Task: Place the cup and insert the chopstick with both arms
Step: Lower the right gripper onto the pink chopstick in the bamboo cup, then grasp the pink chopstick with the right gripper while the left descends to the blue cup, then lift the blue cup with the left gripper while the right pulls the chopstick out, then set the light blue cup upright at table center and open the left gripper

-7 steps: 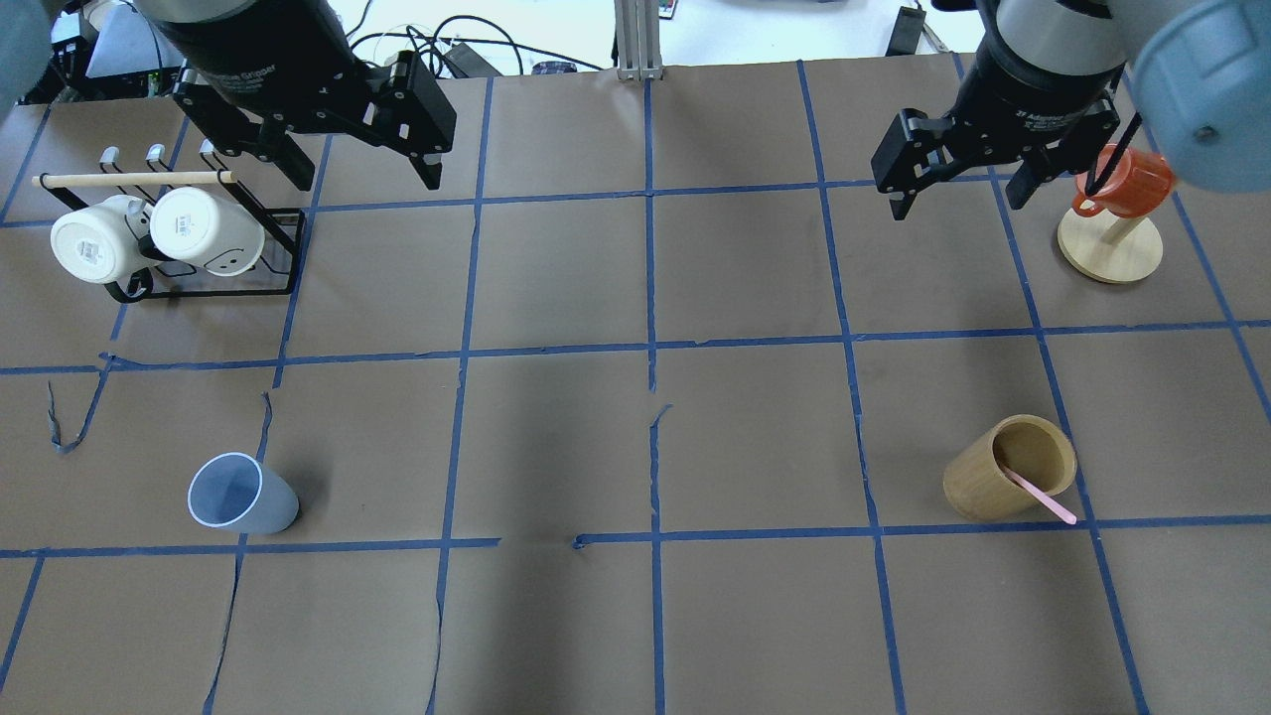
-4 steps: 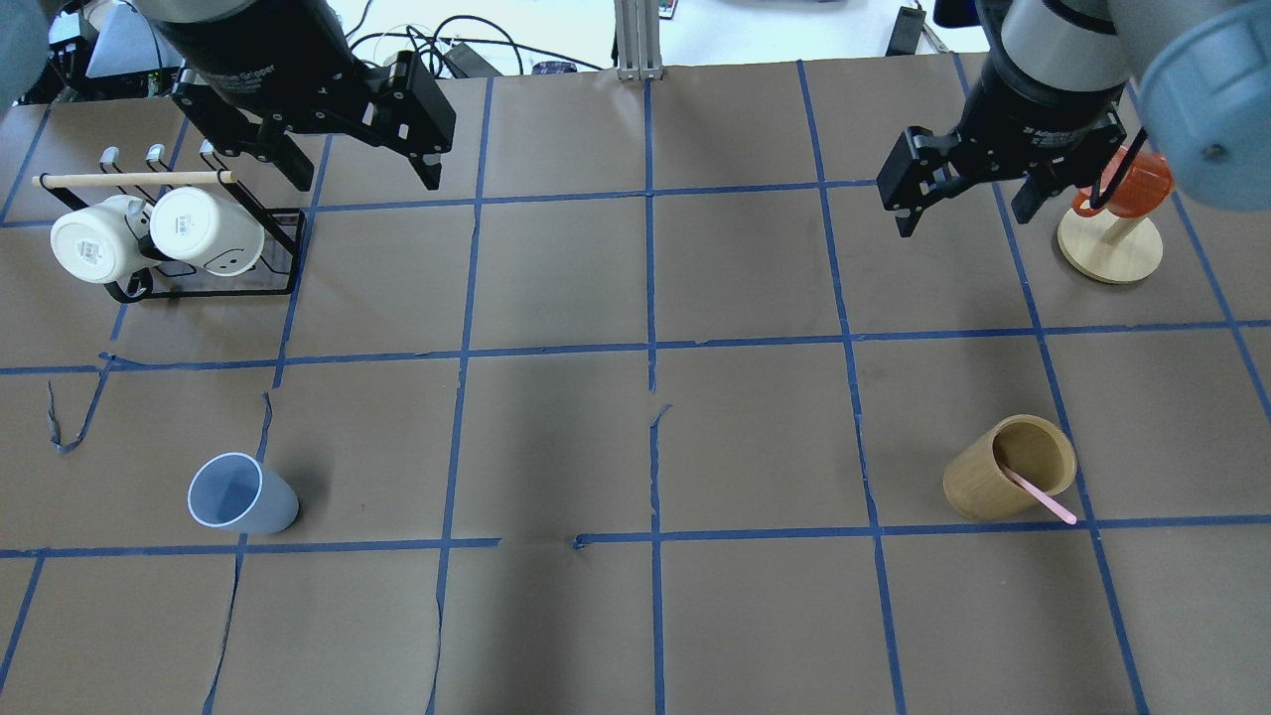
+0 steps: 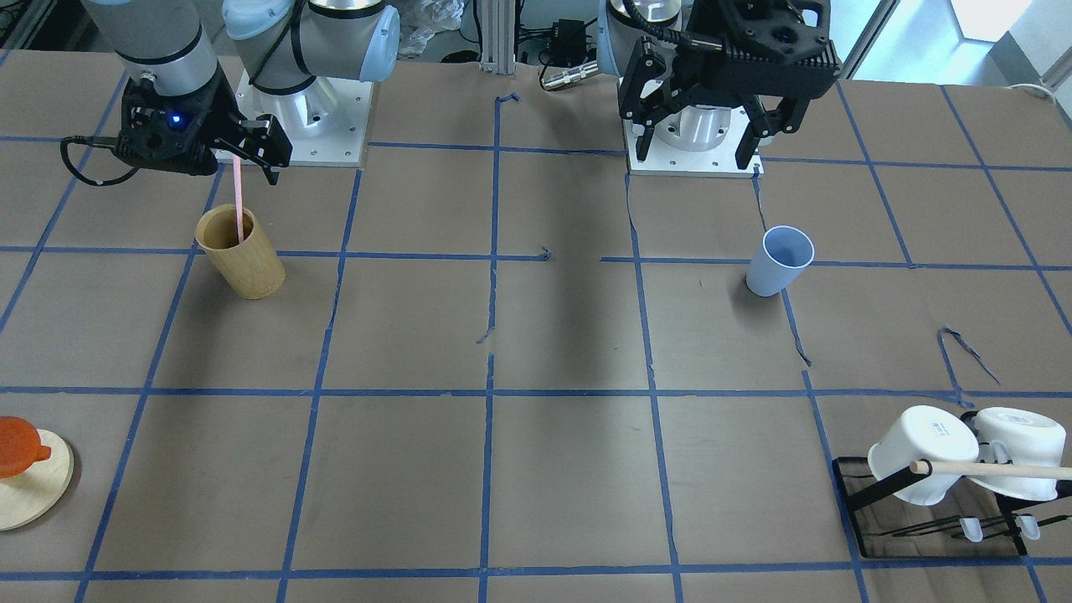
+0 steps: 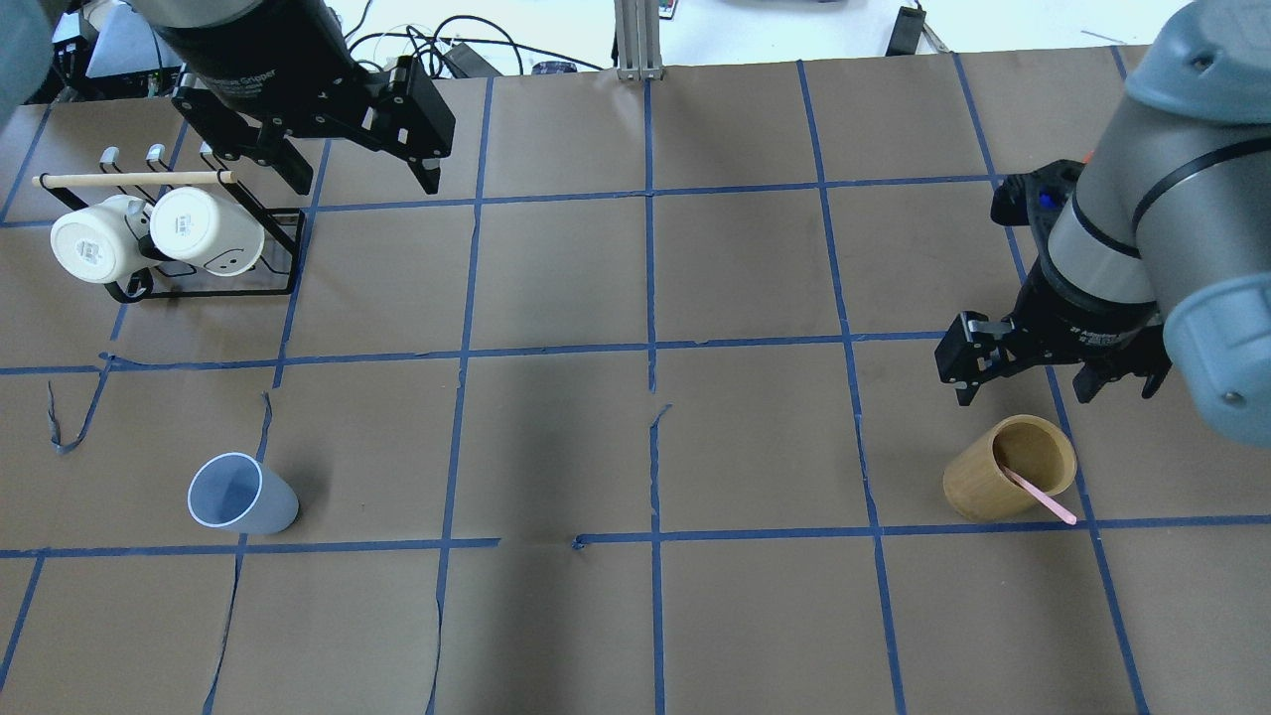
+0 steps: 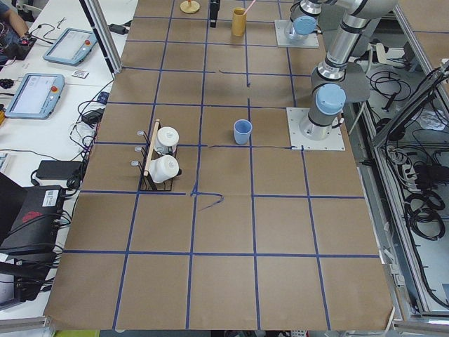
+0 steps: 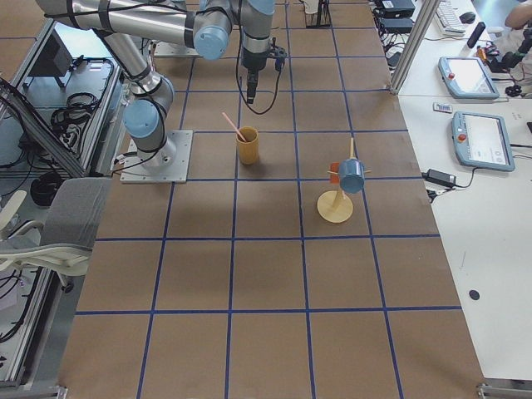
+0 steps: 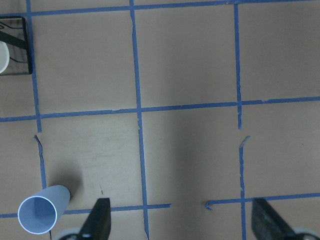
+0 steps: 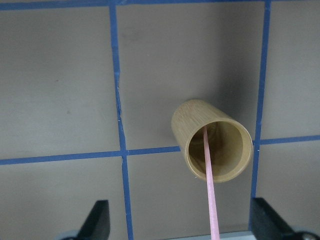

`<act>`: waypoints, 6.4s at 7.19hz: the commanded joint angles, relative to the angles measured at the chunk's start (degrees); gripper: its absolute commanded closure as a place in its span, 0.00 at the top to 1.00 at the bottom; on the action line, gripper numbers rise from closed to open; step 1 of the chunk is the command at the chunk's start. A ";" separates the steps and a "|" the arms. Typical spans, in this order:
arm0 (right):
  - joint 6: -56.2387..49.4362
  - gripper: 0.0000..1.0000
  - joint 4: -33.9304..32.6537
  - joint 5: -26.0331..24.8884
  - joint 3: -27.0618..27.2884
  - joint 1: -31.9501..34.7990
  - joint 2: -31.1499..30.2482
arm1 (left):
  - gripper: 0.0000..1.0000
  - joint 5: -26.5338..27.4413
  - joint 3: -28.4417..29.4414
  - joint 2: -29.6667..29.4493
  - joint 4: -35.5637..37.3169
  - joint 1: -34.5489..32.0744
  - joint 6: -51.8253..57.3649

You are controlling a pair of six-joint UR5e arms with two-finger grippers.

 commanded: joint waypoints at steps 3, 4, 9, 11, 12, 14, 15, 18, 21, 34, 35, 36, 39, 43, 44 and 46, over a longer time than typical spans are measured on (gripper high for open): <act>5.88 1.00 -1.17 -2.27 8.32 -0.31 -2.45 | 1.00 0.57 -3.82 -0.78 0.63 0.35 1.99; 5.98 1.00 -1.34 -4.62 9.72 -0.49 -2.45 | 1.00 1.09 -7.68 -0.70 2.29 1.40 4.44; 3.78 0.87 -0.82 -8.87 10.17 -0.75 -2.45 | 1.00 15.54 -33.61 1.41 21.34 9.92 19.54; 3.87 0.67 -0.82 -8.87 10.44 -1.45 -2.28 | 0.97 16.48 -40.28 2.64 21.73 14.82 20.72; 3.87 0.55 0.23 -8.87 10.52 -1.98 -2.19 | 1.00 16.30 -42.67 3.43 22.08 17.64 20.63; 3.78 0.37 3.39 -8.52 10.44 -4.08 -2.19 | 0.99 15.51 -45.58 4.05 21.65 20.20 22.03; 3.96 0.34 3.05 -7.47 10.26 -4.00 -2.36 | 0.92 14.55 -47.51 3.96 22.34 22.74 22.39; 3.78 0.14 2.78 -5.53 9.30 -4.00 -2.19 | 0.21 12.80 -47.27 2.47 24.28 24.87 23.36; 3.61 0.00 2.79 -5.53 8.60 -4.00 -1.84 | 0.00 10.76 -47.18 2.73 26.20 24.70 23.18; 1.33 0.00 27.66 1.06 -19.79 -3.74 1.93 | 0.00 -7.60 -11.43 -19.74 26.47 -15.21 -46.51; 1.58 0.00 30.44 7.42 -21.54 -3.74 2.38 | 0.00 -7.52 -8.54 -22.29 27.43 -15.21 -46.26; 1.15 0.00 30.82 5.74 -21.99 -3.74 2.64 | 0.00 -7.52 -5.20 -25.10 27.44 -15.21 -46.25; 1.68 0.00 29.77 5.99 -23.23 -3.65 3.96 | 0.00 -9.62 -3.33 -27.85 26.48 -15.73 -48.98; 1.58 0.00 28.54 6.51 -23.23 -3.65 4.32 | 1.00 -9.63 -3.06 -28.47 26.82 -15.56 -48.36; 1.50 0.00 28.10 6.51 -23.23 -3.65 4.32 | 1.00 -9.63 -2.19 -27.34 26.39 -15.38 -48.19; 1.76 0.00 28.10 6.60 -23.23 -3.65 4.32 | 1.00 -9.27 1.58 -24.09 20.80 -15.21 -45.75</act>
